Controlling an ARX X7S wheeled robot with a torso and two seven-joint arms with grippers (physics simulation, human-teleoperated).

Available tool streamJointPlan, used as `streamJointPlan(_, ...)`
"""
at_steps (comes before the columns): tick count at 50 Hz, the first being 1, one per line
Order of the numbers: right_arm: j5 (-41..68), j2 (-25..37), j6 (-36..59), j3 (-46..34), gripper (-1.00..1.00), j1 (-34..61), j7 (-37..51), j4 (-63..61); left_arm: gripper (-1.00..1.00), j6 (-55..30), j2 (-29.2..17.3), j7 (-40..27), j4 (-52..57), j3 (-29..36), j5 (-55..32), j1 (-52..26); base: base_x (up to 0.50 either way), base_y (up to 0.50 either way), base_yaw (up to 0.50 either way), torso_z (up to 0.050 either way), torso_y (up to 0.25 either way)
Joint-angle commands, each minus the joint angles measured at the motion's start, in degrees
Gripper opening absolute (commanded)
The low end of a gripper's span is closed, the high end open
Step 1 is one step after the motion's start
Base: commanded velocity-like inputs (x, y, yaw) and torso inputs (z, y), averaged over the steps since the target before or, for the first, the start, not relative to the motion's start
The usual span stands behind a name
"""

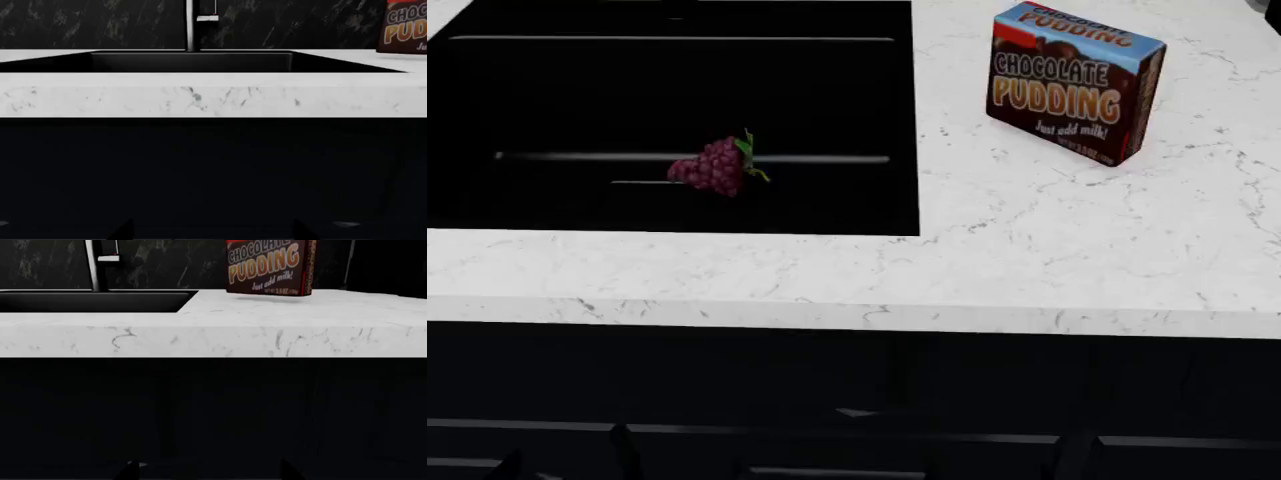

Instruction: Turn the sink spout to the right.

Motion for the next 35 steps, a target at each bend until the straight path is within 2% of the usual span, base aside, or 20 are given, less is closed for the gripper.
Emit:
streamJointPlan(1,0.54,0.54,0.0,-0.72,1.0,0.0,0.72,0.0,1.0,0.2,-0.37,-0.25,0.14,0.26,-0.38,0.33,0.0,0.0,0.0,0.0,0.0)
streamJointPlan(2,0.56,0.53,0.15,-0.7,1.0,0.04,0.76,-0.06,1.0,0.77,-1.02,-0.08,1.07,2.04,0.7,0.78,0.0,0.0,0.0,0.0,0.0)
streamJointPlan(5,1.48,1.38,0.03,-1.64,1.0,0.04,1.76,0.05,1.0,-0.41,-1.46,-0.09,1.15,1.5,-3.03,0.45,0.0,0.0,0.0,0.0,0.0)
streamJointPlan(15,2.37,2.82,0.28,-3.48,1.0,0.07,3.61,-0.21,1.0,0.2,-3.01,-1.11,1.87,2.86,-5.38,0.91,0.0,0.0,0.0,0.002,0.0)
streamJointPlan(16,2.4,2.94,0.13,-3.65,1.0,0.17,3.72,0.08,1.0,2.41,-3.26,-0.33,1.72,3.07,-5.92,1.22,0.0,0.0,0.0,0.034,0.0)
streamJointPlan(35,3.85,4.44,0.18,-5.37,1.0,0.21,5.71,-0.25,1.0,1.55,-4.84,-1.51,2.32,4.78,-8.01,1.15,0.0,0.0,0.0,0.05,0.0)
